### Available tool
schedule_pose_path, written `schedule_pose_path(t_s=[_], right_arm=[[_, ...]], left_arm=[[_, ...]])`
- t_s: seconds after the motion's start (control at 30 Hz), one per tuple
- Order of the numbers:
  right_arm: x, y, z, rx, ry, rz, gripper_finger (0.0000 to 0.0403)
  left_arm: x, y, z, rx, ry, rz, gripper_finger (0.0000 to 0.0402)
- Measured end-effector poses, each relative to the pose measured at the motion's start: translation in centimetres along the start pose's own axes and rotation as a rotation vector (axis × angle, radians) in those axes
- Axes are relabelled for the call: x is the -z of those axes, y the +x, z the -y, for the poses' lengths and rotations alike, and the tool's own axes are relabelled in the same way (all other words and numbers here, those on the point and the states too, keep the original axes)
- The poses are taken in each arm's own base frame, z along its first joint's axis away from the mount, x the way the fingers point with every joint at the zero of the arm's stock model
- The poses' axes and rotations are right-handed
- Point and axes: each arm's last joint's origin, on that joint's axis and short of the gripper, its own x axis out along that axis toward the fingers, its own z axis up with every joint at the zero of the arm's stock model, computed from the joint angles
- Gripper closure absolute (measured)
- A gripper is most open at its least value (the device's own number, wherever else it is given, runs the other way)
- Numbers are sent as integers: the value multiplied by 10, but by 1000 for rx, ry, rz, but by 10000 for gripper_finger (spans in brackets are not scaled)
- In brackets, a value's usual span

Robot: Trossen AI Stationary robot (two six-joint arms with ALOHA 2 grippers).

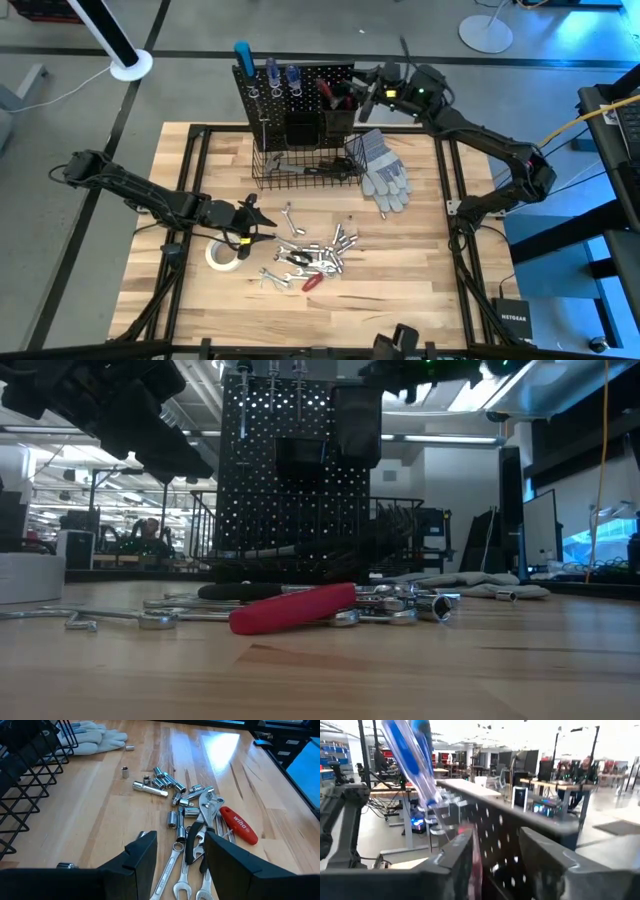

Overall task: Hang tools onto peg board
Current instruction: Put the black slip-joint pliers into the right black bin on the peg board

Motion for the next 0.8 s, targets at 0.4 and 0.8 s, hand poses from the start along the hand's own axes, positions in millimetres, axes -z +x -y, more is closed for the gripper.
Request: schedule_pose_path(t_s=[0.4, 0.8], right_arm=[[-46, -23, -63, -221, 40, -139, 201], [4, -40, -174, -502, 25, -521, 205]], left_arm=[[0, 0, 0, 0, 0, 1, 247], [0, 0, 0, 0, 0, 1, 247]])
